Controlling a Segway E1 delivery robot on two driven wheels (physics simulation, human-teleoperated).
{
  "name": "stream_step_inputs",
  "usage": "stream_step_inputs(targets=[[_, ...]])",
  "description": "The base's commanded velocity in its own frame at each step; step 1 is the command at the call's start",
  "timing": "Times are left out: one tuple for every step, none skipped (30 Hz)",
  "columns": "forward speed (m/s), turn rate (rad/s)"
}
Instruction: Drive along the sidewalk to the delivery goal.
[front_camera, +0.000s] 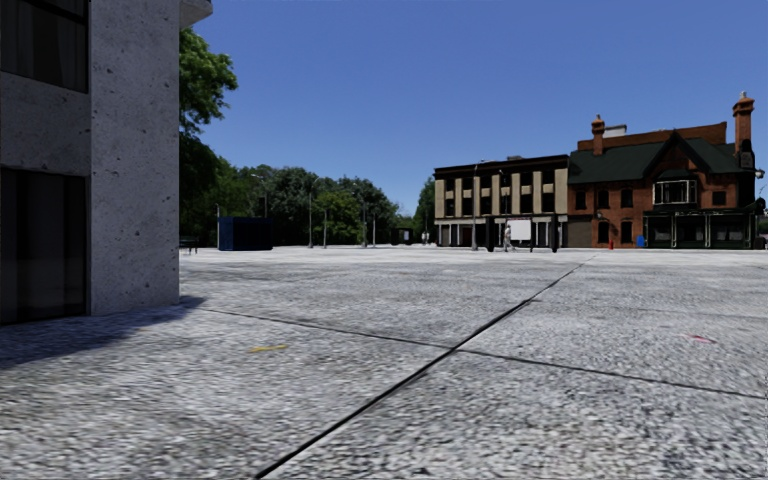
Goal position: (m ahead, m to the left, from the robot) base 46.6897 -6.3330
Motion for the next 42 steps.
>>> stream_step_inputs(targets=[[2.0,0.21],[2.0,0.22],[2.0,0.22],[2.0,0.22],[2.0,0.22],[2.0,0.22],[2.0,0.22],[2.0,0.22],[2.0,0.22],[2.0,0.23],[2.0,0.25],[2.0,0.25],[2.0,0.26],[2.0,0.26],[2.0,0.26],[2.0,0.26],[2.0,0.27],[2.0,0.27],[2.0,0.27],[2.0,0.27],[2.0,0.27],[2.0,0.27],[2.0,0.27],[2.0,0.27],[2.0,0.27],[2.0,0.27],[2.0,0.27],[2.0,0.27],[2.0,0.27],[2.0,0.27],[2.0,0.27],[2.0,0.27],[2.0,0.27],[2.0,0.27],[2.0,0.27],[2.0,0.27],[2.0,0.27],[2.0,0.27],[2.0,0.27],[2.0,0.27],[2.0,0.27],[2.0,0.27]])
